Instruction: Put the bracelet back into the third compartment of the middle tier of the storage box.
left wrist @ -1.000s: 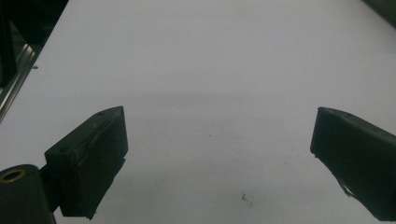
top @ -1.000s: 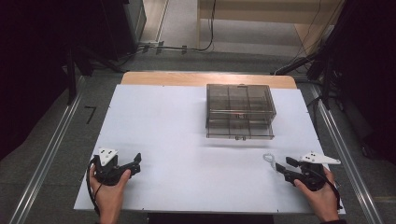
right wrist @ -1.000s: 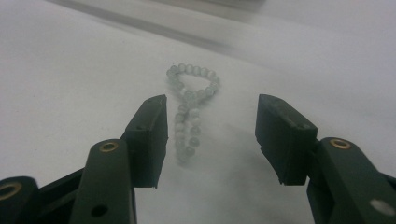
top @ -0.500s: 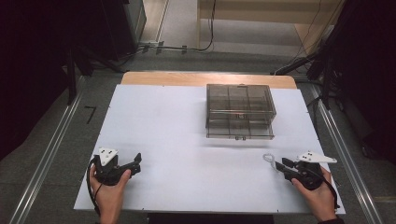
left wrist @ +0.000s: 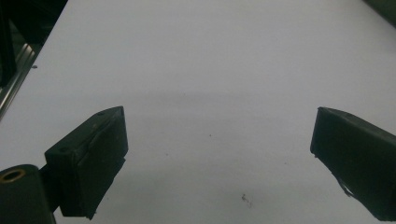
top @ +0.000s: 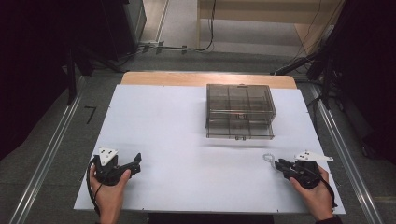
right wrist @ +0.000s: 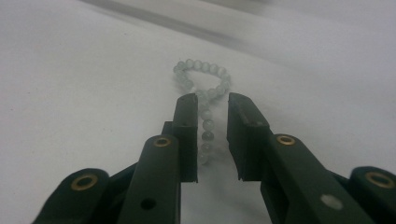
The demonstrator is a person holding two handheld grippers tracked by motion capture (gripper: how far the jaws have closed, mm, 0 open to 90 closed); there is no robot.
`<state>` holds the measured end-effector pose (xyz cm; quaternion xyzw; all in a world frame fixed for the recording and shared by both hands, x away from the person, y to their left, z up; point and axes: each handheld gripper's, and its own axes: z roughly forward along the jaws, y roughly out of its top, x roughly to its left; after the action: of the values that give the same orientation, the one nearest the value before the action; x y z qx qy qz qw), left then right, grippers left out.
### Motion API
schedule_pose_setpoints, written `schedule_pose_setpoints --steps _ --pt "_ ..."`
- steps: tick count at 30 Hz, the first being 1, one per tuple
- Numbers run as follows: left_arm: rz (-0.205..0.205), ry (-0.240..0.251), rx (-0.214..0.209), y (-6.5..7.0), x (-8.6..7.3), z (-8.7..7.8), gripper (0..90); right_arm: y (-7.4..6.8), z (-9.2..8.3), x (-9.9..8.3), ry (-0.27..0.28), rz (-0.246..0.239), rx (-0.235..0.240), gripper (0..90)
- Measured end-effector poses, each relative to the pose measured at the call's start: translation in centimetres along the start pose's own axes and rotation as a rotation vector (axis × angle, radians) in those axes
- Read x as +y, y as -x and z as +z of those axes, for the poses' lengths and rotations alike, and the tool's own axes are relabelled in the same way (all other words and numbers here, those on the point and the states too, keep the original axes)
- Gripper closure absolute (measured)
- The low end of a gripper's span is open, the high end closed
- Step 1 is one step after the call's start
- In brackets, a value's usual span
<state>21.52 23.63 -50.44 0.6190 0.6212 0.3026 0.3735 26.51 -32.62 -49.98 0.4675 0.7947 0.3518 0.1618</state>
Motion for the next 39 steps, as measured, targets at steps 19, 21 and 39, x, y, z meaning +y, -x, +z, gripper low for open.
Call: schedule_pose_setpoints --steps 19,21,39 --pt "-0.001 -0.005 0.000 0.1 0.0 0.1 4.1 -0.2 0.2 0.1 -0.026 0.009 0.005 82.7" --pt "0.000 -0.006 -0.001 0.0 0.0 0.1 4.1 -0.2 0.1 0.1 -0.023 0.007 0.002 82.7" --pt "-0.002 -0.005 -0.002 0.0 0.0 0.1 4.1 -0.6 -1.3 0.5 0.062 0.005 -0.019 83.4"
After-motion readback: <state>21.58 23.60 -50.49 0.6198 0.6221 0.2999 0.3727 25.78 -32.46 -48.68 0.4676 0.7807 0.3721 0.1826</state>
